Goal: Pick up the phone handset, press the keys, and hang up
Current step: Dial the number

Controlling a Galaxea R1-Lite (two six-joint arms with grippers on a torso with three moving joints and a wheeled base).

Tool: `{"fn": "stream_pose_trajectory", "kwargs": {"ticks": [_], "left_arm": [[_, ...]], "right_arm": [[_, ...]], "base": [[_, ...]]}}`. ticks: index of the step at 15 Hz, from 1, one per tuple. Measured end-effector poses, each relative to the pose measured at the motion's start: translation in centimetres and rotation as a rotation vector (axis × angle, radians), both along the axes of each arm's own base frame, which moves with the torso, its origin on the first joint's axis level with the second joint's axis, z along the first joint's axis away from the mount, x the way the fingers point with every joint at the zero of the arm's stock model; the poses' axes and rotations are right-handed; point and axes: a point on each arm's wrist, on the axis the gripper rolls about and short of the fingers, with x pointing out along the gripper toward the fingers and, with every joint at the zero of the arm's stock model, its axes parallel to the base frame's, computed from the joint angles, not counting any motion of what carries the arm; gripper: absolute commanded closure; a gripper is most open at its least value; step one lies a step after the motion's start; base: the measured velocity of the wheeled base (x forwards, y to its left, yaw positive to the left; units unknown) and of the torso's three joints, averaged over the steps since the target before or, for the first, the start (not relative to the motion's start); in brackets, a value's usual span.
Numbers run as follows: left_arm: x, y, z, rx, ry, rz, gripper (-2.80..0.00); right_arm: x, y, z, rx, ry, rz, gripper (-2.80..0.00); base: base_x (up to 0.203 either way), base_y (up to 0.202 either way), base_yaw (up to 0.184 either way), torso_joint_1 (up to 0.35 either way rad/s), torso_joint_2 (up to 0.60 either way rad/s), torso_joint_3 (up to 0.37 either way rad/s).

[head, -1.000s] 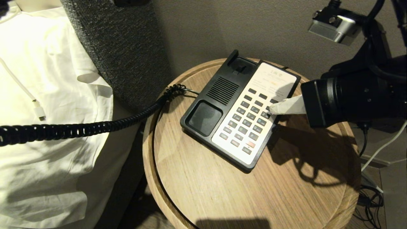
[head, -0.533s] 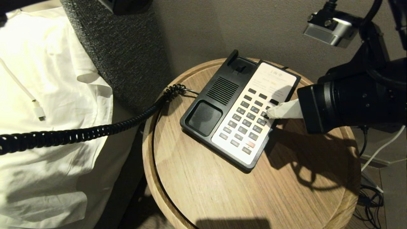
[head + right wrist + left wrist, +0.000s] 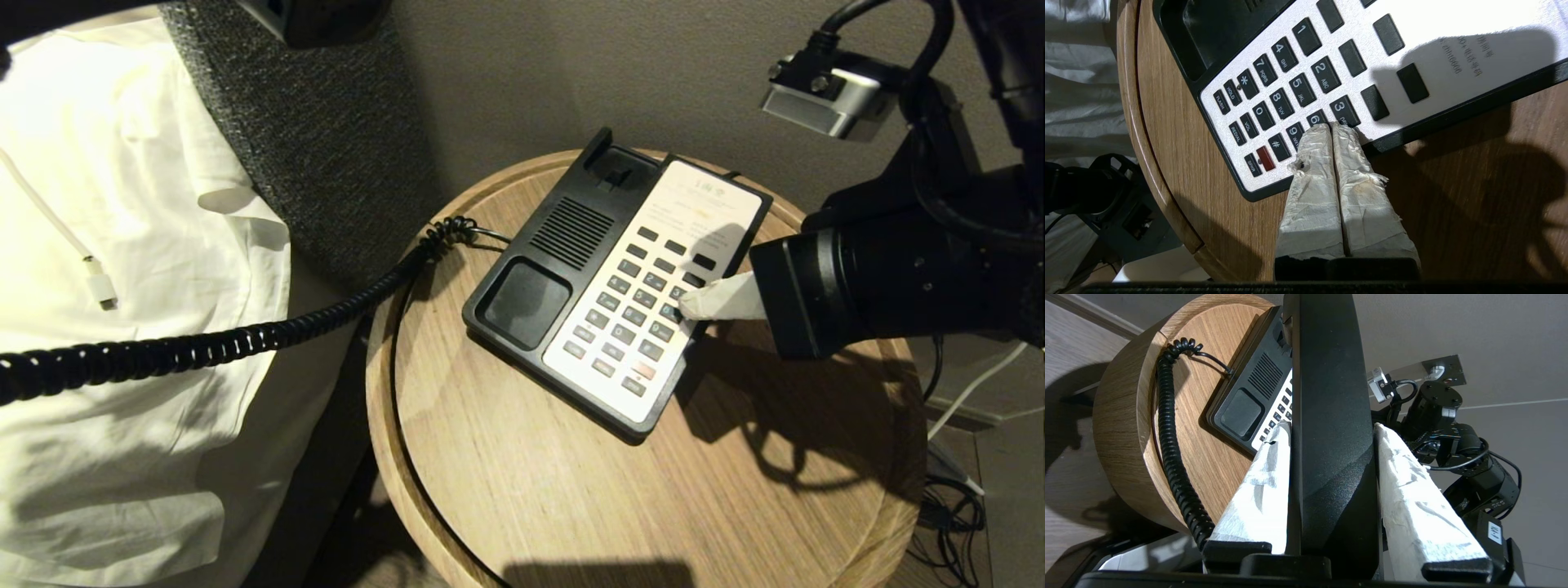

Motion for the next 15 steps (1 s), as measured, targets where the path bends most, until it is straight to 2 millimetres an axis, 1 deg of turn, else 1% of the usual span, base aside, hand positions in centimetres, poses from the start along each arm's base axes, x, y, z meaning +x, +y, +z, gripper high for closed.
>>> {"fn": "stream_pose_trajectory", "kwargs": {"ticks": [15], "left_arm": [[0.01,-0.01,-0.08,0.003,0.001,0.001,0.00]], "right_arm": [[0.51,0.62,-0.78,-0.022,0.012,0.000,0.00]], "base": [[0.000,0.000,0.000,0.000,0.00,0.000]]}}
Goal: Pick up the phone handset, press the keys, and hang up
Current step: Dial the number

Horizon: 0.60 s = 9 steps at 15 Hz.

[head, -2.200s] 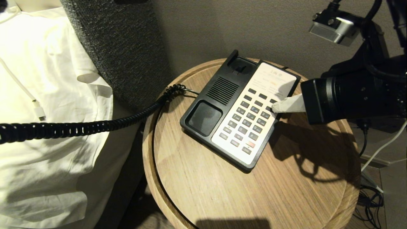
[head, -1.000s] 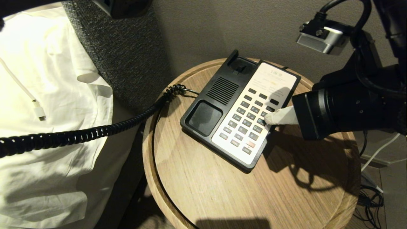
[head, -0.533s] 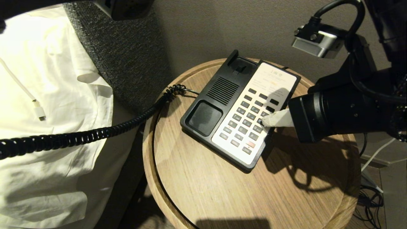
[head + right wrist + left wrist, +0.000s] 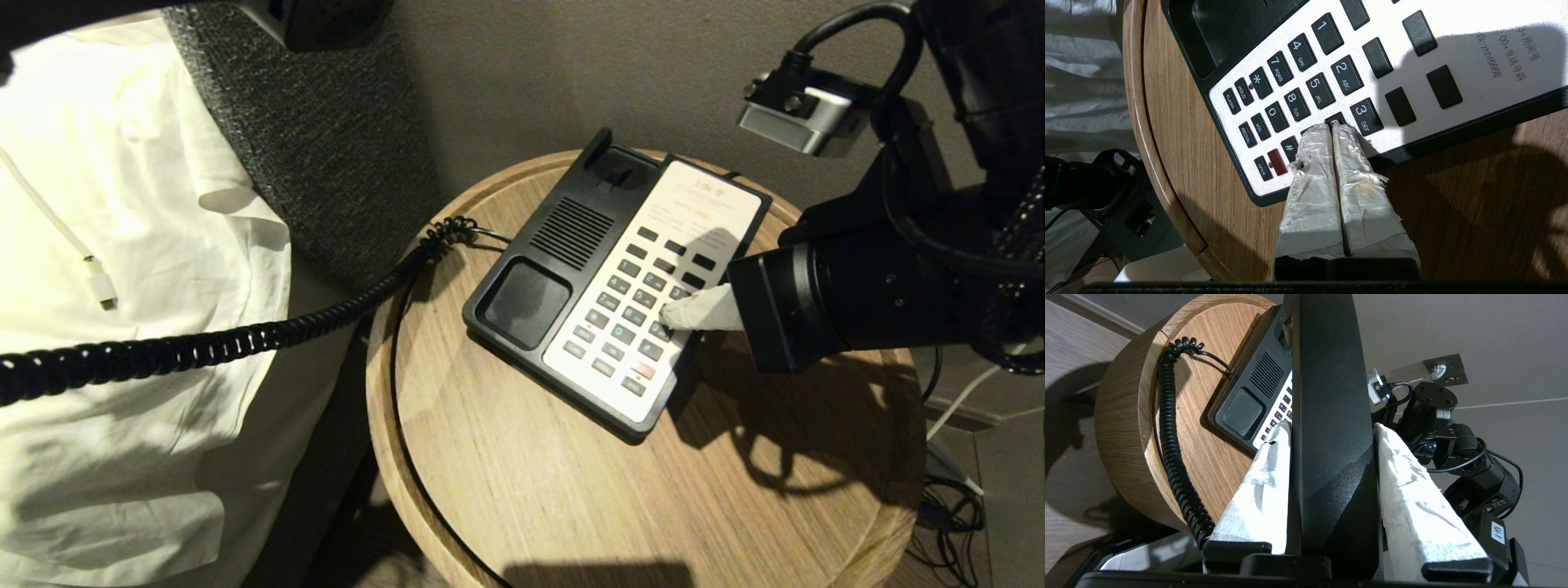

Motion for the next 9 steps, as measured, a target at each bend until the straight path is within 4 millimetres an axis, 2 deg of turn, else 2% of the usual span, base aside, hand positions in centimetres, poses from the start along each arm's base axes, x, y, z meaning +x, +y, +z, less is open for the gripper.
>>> {"fn": "stream_pose_trajectory", "kwargs": {"ticks": [9], "left_arm": [[0.0,0.1,0.0,-0.004,-0.001,-0.003,0.00]], "right_arm": [[-1.3,0.3,0.8,0.032,0.003,0.053,0.00]], "base": [[0.000,0.000,0.000,0.000,0.00,0.000]]}}
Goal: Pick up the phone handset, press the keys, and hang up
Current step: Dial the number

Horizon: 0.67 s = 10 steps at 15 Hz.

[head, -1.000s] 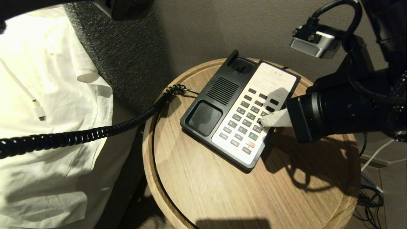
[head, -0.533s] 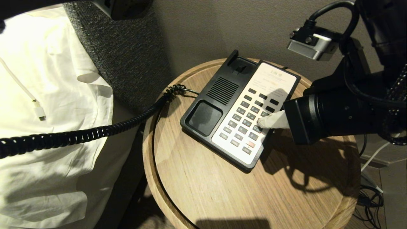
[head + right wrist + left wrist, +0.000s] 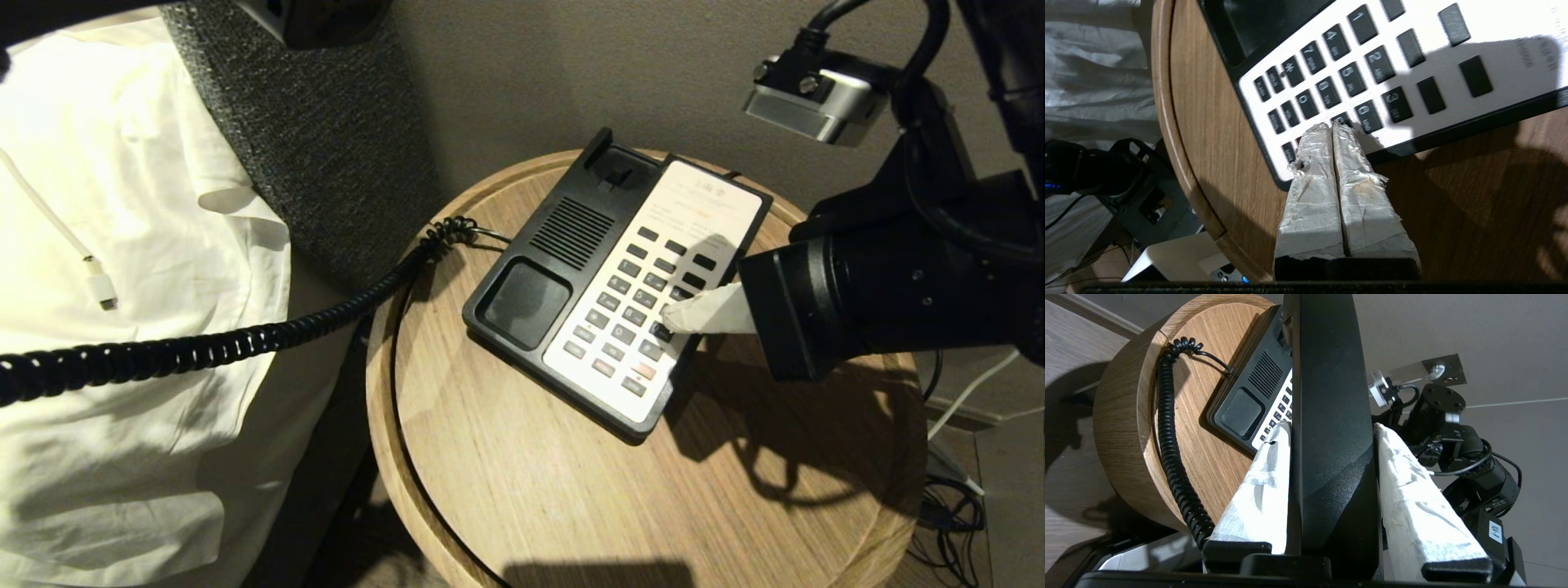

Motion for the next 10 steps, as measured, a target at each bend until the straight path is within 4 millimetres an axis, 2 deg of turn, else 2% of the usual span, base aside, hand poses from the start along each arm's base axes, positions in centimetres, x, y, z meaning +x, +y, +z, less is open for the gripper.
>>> {"fn": "stream_pose_trajectory", "kwargs": {"ticks": [10], "left_arm": [[0.01,-0.01,-0.04,0.001,0.001,0.000,0.00]], "right_arm": [[0.01,0.36,-0.35,-0.012,-0.004,-0.005,0.00]], "base": [[0.000,0.000,0.000,0.000,0.00,0.000]]}}
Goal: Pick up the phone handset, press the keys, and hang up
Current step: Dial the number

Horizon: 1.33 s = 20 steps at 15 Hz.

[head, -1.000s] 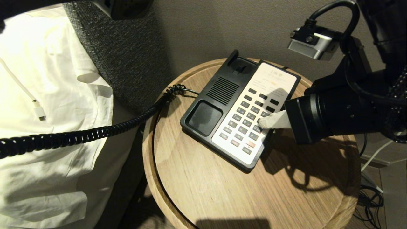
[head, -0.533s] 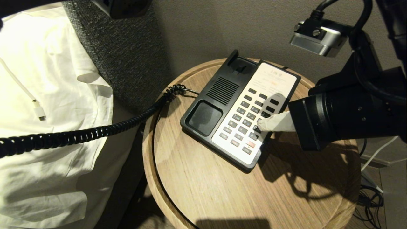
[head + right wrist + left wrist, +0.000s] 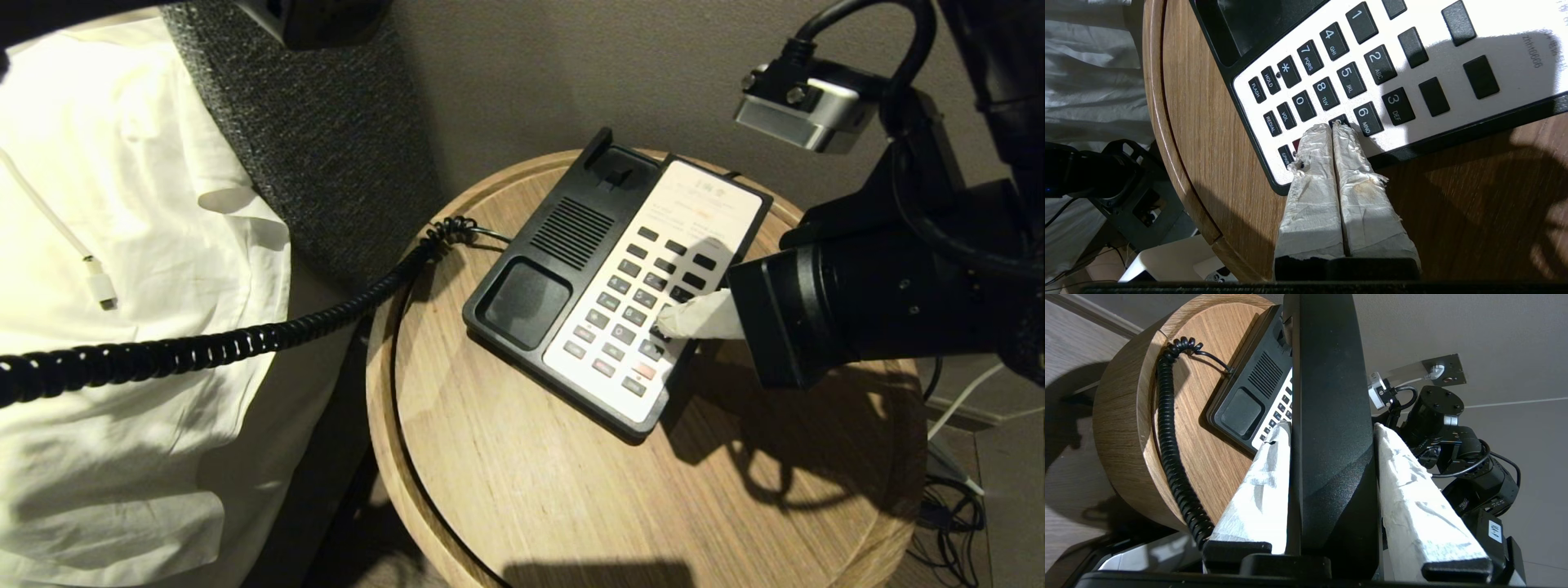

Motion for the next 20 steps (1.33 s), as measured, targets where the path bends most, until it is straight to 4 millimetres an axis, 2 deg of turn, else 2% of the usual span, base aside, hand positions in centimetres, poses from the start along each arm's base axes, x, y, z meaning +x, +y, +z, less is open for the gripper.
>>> {"fn": "stream_pose_trajectory", "kwargs": {"ticks": [13,20], "left_arm": [[0.0,0.0,0.0,0.002,-0.001,0.002,0.00],[-0.2,0.3,-0.2,0.001,0.000,0.002,0.00]], "right_arm": [[1.3,0.2,-0.7,-0.017,0.003,-0.041,0.00],[1.4,0.1,-0.9,-0.024,0.005,-0.043,0.00]], "base": [[0.000,0.000,0.000,0.000,0.00,0.000],[0.000,0.000,0.000,0.000,0.00,0.000]]}}
